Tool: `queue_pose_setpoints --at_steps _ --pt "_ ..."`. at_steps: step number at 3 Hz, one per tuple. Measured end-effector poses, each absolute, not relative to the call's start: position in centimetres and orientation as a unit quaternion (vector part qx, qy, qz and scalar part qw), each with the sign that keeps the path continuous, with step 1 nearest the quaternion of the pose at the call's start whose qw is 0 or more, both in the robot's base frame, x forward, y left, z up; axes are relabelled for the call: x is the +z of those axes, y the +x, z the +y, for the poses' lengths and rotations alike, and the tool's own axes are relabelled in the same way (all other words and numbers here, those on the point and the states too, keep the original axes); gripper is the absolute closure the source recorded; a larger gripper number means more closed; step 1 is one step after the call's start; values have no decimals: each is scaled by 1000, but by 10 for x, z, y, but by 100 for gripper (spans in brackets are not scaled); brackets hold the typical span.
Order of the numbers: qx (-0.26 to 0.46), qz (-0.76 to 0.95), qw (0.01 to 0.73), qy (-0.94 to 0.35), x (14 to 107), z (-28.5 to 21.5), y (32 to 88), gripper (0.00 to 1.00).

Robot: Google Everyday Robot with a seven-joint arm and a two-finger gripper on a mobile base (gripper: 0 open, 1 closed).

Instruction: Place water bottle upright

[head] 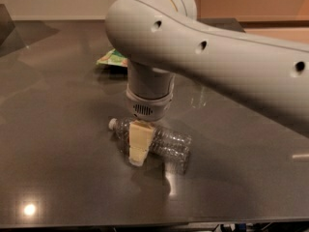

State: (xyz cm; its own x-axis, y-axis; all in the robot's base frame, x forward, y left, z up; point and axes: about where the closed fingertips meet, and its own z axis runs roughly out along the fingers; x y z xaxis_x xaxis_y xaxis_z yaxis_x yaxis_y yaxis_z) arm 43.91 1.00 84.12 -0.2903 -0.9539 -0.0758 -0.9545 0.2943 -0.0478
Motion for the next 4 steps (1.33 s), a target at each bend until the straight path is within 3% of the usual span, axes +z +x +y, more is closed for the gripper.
queue_pose_setpoints --at_steps 2,4 --pt "-17 816 47 -576 840 10 443 59" --pt "60 810 131 -568 896 1 456 100"
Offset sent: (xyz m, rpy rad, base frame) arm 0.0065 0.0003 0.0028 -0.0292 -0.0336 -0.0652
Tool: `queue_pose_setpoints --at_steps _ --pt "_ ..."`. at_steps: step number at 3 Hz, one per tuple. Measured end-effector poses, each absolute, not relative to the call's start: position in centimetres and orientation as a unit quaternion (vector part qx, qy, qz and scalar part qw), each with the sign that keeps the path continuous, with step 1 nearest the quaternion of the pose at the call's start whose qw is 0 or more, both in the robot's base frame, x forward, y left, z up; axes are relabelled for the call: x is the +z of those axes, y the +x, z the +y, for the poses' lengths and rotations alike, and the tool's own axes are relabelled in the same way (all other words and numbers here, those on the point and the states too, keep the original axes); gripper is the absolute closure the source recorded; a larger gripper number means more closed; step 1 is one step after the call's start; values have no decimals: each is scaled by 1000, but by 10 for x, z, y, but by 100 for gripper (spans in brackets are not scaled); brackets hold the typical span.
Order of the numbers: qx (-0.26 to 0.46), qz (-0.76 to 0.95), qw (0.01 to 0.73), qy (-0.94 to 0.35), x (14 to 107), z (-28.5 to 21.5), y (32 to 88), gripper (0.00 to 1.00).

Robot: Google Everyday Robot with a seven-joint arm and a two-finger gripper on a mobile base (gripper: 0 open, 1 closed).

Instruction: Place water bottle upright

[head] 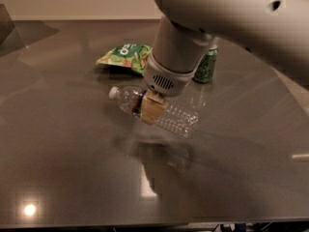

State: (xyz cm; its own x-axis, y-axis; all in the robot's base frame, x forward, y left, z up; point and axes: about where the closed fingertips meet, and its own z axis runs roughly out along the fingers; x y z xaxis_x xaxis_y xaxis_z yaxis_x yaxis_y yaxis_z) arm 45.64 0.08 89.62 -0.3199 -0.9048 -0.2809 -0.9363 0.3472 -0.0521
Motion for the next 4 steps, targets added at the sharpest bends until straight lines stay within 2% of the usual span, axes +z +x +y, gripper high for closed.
queue_pose_setpoints --at_steps 2,4 --pt "196 749 262 -576 939 -9 473 100" --pt "300 665 390 -562 960 -21 469 100"
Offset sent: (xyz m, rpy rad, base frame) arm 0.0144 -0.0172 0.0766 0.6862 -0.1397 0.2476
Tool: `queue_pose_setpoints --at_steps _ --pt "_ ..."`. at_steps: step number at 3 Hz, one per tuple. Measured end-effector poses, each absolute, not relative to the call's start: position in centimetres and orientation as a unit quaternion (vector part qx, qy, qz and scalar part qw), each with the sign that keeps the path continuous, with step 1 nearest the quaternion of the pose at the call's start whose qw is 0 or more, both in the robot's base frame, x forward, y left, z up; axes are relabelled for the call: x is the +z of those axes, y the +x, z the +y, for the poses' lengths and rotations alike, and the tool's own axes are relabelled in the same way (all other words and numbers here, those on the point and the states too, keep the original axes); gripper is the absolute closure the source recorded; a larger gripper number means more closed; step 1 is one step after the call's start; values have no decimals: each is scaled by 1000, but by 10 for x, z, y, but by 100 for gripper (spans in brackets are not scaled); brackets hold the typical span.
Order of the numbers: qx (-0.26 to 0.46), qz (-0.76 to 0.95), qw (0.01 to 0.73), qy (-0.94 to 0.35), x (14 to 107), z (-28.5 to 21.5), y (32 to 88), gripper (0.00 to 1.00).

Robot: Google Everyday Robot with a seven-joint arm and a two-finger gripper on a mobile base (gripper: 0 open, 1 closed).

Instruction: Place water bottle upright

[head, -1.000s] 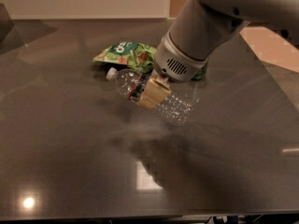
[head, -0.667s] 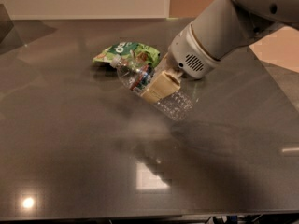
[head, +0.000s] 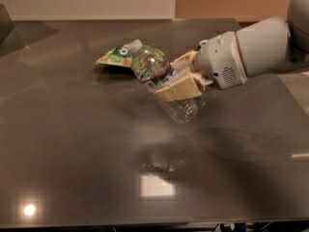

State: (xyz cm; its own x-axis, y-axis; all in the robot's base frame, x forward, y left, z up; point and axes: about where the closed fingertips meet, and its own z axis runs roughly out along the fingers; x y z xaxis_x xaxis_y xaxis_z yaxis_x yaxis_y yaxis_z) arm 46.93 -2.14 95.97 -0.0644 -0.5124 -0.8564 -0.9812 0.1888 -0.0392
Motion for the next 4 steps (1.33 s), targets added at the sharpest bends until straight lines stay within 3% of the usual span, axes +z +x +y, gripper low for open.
queue_pose_setpoints --at_steps 2,4 --pt "360 604 468 -535 966 -31 463 100" --pt "404 568 499 -514 957 -30 462 100"
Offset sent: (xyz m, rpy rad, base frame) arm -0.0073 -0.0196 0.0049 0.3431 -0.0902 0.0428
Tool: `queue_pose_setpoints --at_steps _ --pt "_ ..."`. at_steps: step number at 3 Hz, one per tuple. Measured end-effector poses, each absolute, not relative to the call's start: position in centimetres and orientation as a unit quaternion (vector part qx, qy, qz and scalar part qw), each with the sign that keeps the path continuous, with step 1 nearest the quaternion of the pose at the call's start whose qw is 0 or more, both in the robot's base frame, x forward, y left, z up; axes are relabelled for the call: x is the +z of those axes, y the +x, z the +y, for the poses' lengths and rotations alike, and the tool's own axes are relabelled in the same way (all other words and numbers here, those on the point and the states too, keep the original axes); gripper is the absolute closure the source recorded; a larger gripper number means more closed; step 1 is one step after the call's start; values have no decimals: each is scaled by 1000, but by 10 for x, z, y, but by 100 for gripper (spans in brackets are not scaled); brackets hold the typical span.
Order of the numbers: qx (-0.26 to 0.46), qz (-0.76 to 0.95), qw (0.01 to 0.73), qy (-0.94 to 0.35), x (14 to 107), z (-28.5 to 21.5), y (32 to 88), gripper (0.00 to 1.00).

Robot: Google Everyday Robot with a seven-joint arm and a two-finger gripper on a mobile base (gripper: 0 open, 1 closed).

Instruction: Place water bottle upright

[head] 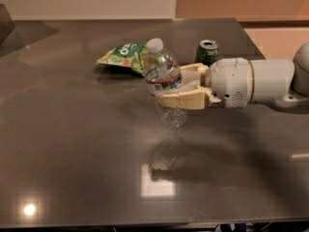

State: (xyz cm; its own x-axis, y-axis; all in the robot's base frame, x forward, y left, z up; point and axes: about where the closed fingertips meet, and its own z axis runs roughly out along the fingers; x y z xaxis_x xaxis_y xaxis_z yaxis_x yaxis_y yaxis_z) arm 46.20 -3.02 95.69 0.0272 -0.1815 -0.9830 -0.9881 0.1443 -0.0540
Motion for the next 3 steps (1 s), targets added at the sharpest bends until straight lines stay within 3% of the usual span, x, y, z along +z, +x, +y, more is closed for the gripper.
queue_pose_setpoints --at_steps 3 --pt "442 521 541 -491 928 -30 463 100"
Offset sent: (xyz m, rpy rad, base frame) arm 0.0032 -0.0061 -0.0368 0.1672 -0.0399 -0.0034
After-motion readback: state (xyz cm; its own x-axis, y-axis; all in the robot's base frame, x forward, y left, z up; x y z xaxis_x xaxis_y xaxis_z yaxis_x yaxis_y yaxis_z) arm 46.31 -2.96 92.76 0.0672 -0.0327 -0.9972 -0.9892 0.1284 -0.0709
